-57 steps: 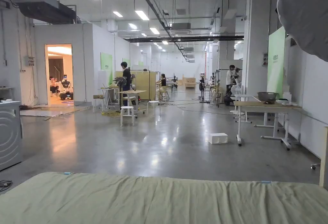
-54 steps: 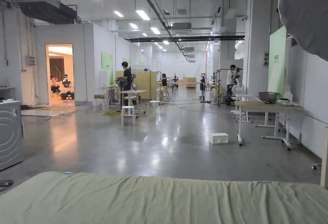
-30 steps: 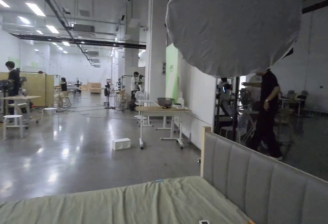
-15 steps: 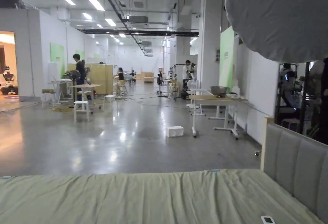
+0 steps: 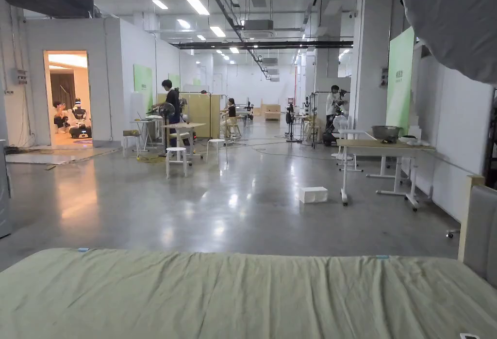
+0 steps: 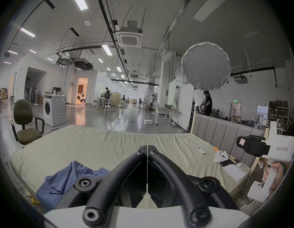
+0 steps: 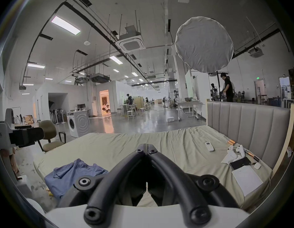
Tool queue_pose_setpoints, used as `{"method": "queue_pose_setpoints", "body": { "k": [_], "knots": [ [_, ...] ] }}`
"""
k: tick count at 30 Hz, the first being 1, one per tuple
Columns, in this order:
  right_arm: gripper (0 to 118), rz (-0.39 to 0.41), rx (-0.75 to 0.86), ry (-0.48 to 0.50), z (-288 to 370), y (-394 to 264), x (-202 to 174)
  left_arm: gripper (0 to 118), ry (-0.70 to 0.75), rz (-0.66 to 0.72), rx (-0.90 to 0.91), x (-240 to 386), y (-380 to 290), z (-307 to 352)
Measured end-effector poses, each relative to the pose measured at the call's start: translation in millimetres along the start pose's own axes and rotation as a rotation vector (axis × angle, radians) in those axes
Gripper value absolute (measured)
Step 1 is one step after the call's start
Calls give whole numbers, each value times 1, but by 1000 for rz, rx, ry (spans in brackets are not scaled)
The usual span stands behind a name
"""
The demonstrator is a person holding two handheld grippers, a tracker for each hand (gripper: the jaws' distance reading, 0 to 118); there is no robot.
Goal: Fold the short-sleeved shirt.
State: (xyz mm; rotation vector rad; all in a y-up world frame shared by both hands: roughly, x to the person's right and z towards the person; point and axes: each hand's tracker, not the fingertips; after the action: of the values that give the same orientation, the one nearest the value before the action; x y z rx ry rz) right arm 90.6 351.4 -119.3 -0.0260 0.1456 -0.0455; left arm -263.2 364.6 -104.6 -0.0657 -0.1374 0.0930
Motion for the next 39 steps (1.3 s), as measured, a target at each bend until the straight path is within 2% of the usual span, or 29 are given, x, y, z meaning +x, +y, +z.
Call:
{"method": "queue_pose_setpoints", "body": {
  "k": [6, 12, 15, 22, 23, 24, 27, 28, 30, 31, 39],
  "knots": [
    [0, 22, -9, 14, 0, -2, -4, 0, 17, -18, 8, -6, 0, 4],
    [0, 12, -34, 34, 1, -12, -2, 0, 12, 26, -12, -25, -5, 9],
    [0, -16, -71, 53, 0, -21, -1, 0, 57, 62, -27, -39, -7, 11],
    [0, -35, -133, 79, -6, -43, 0, 1, 169, 38, -98, -88, -17, 1],
    [0, -46, -138, 82, -8, -46, 1, 7, 186, 57, -135, -99, -22, -6],
    [0, -56, -136, 86, -8, -49, 1, 22, 185, 87, -153, -108, -28, -13],
    [0, -95, -169, 103, -15, -58, 3, 76, 167, 238, -222, -141, -58, -44],
    [0, -96, -194, 102, -18, -61, 3, 82, 169, 270, -263, -152, -70, -57],
    [0, -103, -273, 90, -23, -71, 3, 83, 181, 287, -356, -170, -96, -82],
    [0, -70, -249, 81, -25, -72, 3, 83, 185, 298, -380, -180, -108, -96],
    [0, -92, -411, 6, -43, -99, 10, 83, 338, 319, -624, -240, -196, -200]
  ]
}}
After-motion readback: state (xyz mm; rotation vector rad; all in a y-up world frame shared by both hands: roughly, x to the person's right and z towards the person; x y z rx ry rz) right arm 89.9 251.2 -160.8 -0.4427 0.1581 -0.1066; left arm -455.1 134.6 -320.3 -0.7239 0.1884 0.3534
